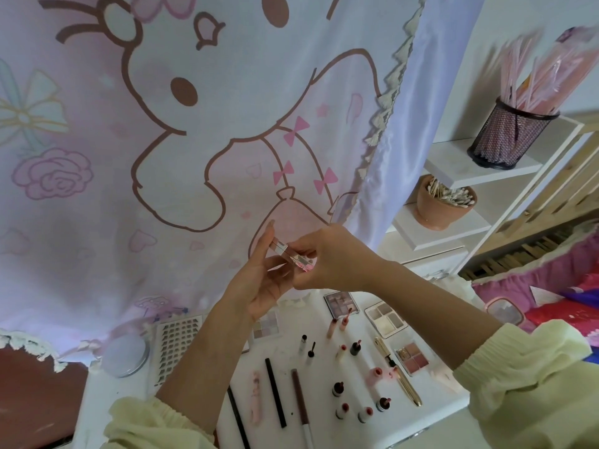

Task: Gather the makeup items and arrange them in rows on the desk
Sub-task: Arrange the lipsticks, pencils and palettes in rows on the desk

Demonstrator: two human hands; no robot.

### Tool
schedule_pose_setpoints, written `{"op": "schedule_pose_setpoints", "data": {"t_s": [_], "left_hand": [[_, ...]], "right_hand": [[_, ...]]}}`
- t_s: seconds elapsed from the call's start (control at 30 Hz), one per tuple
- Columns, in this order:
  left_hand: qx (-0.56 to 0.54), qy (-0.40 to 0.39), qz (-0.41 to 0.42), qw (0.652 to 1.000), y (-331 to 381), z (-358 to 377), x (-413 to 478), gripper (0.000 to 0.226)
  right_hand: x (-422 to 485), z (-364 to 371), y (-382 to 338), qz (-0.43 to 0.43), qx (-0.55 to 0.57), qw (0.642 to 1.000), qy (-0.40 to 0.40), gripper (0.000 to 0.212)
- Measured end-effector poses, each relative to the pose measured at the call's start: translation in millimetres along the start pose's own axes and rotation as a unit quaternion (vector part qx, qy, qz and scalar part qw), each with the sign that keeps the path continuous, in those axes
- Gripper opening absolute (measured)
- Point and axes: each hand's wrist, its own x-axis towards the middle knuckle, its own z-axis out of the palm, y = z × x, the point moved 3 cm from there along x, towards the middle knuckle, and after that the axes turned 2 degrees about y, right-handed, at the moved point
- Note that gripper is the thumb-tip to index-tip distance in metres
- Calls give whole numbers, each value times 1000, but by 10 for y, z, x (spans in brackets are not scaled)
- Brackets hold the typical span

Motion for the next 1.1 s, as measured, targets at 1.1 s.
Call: {"op": "schedule_pose_setpoints", "data": {"t_s": [1.1], "left_hand": [[-6, 45, 23, 999, -147, 5, 43, 74]], "right_hand": [[-141, 148, 84, -5, 35, 993, 113, 32]]}}
